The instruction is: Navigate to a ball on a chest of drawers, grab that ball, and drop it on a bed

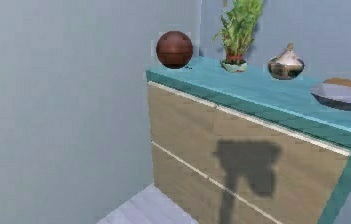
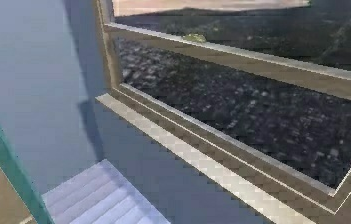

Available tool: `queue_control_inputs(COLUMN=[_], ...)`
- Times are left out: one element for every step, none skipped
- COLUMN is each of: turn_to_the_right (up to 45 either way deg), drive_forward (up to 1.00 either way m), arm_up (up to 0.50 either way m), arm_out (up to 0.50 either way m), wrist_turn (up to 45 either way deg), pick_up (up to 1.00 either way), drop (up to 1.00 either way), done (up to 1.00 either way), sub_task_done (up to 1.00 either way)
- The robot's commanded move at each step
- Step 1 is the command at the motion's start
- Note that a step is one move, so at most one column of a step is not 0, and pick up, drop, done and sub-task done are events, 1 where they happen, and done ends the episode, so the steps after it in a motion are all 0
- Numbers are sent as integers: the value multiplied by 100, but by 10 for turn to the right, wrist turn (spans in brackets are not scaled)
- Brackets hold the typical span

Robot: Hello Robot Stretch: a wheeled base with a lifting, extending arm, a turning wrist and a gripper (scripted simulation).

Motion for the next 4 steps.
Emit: queue_control_inputs(turn_to_the_right=[0, -450, -390, -60], drive_forward=[40, 0, 0, 0], arm_up=[0, 0, 0, 0], arm_out=[0, 0, 0, 0], wrist_turn=[0, 0, 0, 0], pick_up=[0, 0, 0, 0], drop=[0, 0, 0, 0], done=[0, 0, 0, 0], sub_task_done=[0, 0, 0, 0])
